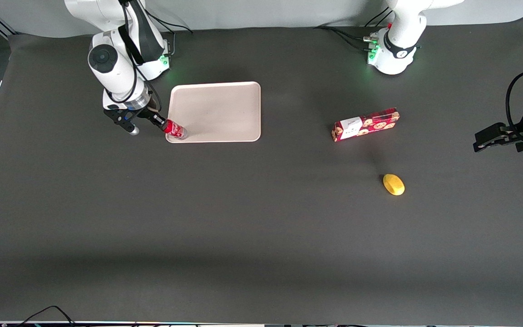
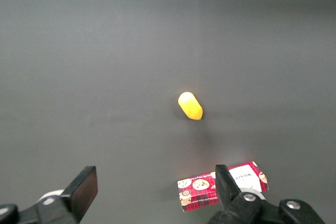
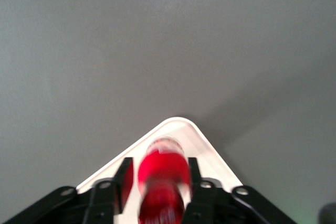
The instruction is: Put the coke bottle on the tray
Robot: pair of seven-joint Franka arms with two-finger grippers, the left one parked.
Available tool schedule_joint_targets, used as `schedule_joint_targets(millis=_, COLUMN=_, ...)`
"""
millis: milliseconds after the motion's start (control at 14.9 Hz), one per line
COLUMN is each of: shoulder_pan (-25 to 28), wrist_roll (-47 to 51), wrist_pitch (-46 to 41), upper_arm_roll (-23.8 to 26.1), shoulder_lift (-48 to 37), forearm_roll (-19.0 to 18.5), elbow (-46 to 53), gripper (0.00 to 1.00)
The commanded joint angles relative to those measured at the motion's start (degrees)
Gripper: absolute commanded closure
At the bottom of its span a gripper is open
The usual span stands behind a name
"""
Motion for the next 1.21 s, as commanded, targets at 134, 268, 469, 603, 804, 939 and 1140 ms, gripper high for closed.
schedule_joint_targets(millis=134, shoulder_pan=-1.67, wrist_roll=0.56, wrist_pitch=-7.29, upper_arm_roll=-0.61, shoulder_lift=4.37, forearm_roll=0.21, elbow=10.66, gripper=0.0)
schedule_joint_targets(millis=268, shoulder_pan=-2.03, wrist_roll=0.65, wrist_pitch=-13.0, upper_arm_roll=-2.27, shoulder_lift=6.48, forearm_roll=-0.14, elbow=17.77, gripper=0.0)
schedule_joint_targets(millis=469, shoulder_pan=-1.94, wrist_roll=0.12, wrist_pitch=-18.47, upper_arm_roll=-6.05, shoulder_lift=8.68, forearm_roll=-3.72, elbow=27.18, gripper=0.0)
schedule_joint_targets(millis=603, shoulder_pan=-2.03, wrist_roll=-0.05, wrist_pitch=-20.84, upper_arm_roll=-6.76, shoulder_lift=12.27, forearm_roll=-9.26, elbow=33.33, gripper=0.0)
schedule_joint_targets(millis=804, shoulder_pan=-1.85, wrist_roll=-4.69, wrist_pitch=-22.09, upper_arm_roll=-10.71, shoulder_lift=15.27, forearm_roll=-12.36, elbow=39.15, gripper=0.0)
schedule_joint_targets(millis=939, shoulder_pan=-1.68, wrist_roll=-6.46, wrist_pitch=-21.21, upper_arm_roll=-12.99, shoulder_lift=17.64, forearm_roll=-12.27, elbow=43.27, gripper=0.0)
schedule_joint_targets(millis=1140, shoulder_pan=-2.81, wrist_roll=-15.49, wrist_pitch=-18.94, upper_arm_roll=-14.84, shoulder_lift=19.5, forearm_roll=-12.19, elbow=45.05, gripper=0.0)
